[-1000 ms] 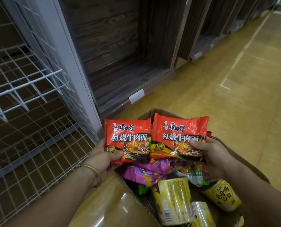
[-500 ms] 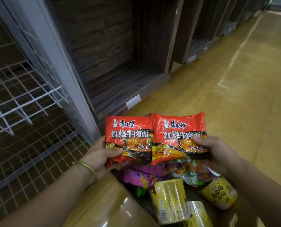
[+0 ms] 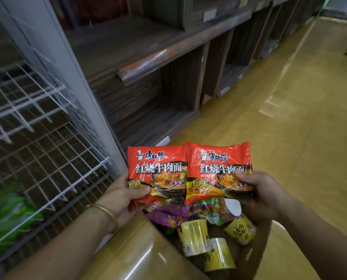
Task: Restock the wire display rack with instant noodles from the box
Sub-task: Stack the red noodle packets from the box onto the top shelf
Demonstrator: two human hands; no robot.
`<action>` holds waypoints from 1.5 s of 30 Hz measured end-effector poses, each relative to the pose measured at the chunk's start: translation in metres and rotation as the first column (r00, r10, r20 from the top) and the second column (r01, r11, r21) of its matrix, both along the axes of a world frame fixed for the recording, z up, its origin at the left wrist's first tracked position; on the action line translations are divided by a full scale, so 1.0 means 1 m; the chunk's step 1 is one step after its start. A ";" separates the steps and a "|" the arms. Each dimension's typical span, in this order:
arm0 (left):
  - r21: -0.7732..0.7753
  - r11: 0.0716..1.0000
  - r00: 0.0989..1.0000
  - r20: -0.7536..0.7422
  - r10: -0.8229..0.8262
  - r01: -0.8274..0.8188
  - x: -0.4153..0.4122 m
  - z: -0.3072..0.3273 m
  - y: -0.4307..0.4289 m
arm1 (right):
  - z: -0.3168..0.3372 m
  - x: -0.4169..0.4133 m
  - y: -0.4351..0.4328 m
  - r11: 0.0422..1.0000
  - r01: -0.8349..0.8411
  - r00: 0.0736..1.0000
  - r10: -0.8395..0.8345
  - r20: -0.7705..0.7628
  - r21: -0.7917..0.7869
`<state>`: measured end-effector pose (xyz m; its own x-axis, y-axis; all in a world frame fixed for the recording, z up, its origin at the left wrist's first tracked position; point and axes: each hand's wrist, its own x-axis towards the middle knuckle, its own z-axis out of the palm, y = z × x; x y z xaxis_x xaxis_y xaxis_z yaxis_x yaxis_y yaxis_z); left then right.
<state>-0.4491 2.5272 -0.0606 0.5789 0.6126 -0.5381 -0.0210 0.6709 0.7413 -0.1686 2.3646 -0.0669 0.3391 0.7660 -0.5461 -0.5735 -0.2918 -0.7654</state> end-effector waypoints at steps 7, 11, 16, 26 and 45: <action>0.013 0.998 0.998 -0.013 0.054 -0.053 -0.020 0.132 -0.025 | 0.135 -0.017 -0.014 0.998 -0.055 0.998 0.055 0.041 0.010; 0.046 0.997 0.998 -0.027 0.058 -0.057 -0.028 0.200 -0.034 | 0.207 -0.024 -0.018 0.995 -0.098 0.995 0.097 0.030 0.035; 0.077 0.991 0.993 -0.042 0.108 -0.105 -0.044 0.263 -0.041 | 0.273 -0.027 -0.017 0.962 -0.271 0.960 0.268 0.088 0.033; 0.115 0.960 0.967 0.018 0.254 -0.255 -0.096 0.356 -0.058 | 0.360 -0.059 0.013 0.915 -0.398 0.914 0.389 0.113 0.067; 0.268 0.769 0.802 0.026 0.597 -0.581 -0.237 0.468 -0.099 | 0.466 -0.197 0.089 0.781 -0.608 0.781 0.557 0.282 0.141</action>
